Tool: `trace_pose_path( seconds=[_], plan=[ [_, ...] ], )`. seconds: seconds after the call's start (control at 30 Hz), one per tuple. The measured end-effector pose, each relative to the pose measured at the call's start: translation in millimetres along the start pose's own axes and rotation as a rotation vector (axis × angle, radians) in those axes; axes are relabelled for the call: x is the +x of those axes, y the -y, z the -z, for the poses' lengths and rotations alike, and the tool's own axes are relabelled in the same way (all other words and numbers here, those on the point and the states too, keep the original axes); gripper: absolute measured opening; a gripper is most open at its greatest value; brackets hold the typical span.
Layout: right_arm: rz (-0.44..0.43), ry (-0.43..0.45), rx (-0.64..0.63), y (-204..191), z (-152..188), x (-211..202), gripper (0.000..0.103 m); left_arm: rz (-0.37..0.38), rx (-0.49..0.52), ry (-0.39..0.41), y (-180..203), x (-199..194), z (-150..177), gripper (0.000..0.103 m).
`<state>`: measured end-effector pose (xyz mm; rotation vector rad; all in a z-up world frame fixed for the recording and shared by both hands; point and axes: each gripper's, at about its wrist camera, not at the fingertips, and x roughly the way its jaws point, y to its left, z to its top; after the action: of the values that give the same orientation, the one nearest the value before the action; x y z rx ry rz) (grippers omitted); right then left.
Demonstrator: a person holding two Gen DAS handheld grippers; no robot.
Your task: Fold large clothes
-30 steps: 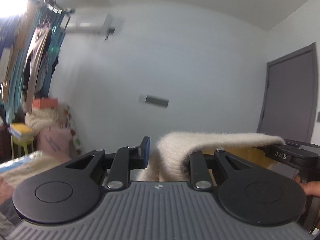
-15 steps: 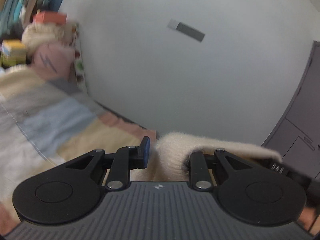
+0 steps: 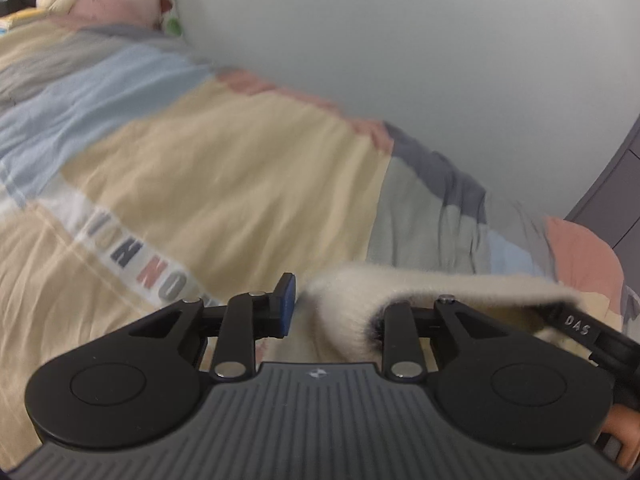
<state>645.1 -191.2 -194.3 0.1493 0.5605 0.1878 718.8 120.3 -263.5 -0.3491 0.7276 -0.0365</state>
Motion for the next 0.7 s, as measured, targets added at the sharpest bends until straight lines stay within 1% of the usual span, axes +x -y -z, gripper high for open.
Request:
trace_pose_path(
  seconds=[0.07, 0.1, 0.13, 0.17, 0.2, 0.23, 0.27, 0.33, 0.43, 0.6, 0.7],
  plan=[
    [0.002, -0.014, -0.007, 4.1, 2.5, -3.1, 0.029, -0.002, 0.004, -0.007, 0.0, -3.7, -0.7, 0.039],
    [-0.001, -0.02, -0.008, 8.9, 6.7, -6.7, 0.032, 0.009, 0.009, -0.01, -0.1, -6.2, -1.9, 0.054],
    [-0.008, -0.023, -0.004, 8.1, 6.4, -12.8, 0.034, 0.022, 0.013, -0.012, 13.7, -35.5, -2.9, 0.066],
    [-0.022, -0.029, 0.001, 9.2, 3.3, -14.2, 0.043, 0.031, 0.016, -0.008, 18.5, -54.3, -3.3, 0.068],
    [-0.037, -0.036, 0.003, 8.2, 2.6, -18.7, 0.055, 0.037, 0.016, -0.003, 18.5, -62.3, -3.8, 0.069],
    [-0.048, -0.038, 0.009, 6.8, 2.6, -25.3, 0.059, 0.04, 0.014, -0.003, 20.2, -75.2, -4.7, 0.069],
    [-0.054, -0.038, 0.012, 4.7, 2.3, -32.0, 0.062, 0.042, 0.011, -0.004, 27.1, -102.2, -1.5, 0.069],
    [-0.059, -0.027, 0.001, -1.4, 2.1, -48.4, 0.062, 0.044, 0.01, 0.004, 30.9, -133.5, 2.8, 0.069],
    [-0.064, -0.002, -0.01, -9.8, 5.7, -90.9, 0.062, 0.038, 0.011, 0.022, 34.6, -182.4, 16.1, 0.069],
    [-0.074, 0.031, -0.003, -19.2, 20.7, -176.3, 0.062, 0.059, 0.035, 0.067, 48.0, -277.9, 53.3, 0.069],
    [-0.073, 0.038, -0.008, -19.4, 35.5, -229.8, 0.062, 0.053, 0.065, 0.086, 60.7, -329.2, 82.4, 0.069]
  ],
)
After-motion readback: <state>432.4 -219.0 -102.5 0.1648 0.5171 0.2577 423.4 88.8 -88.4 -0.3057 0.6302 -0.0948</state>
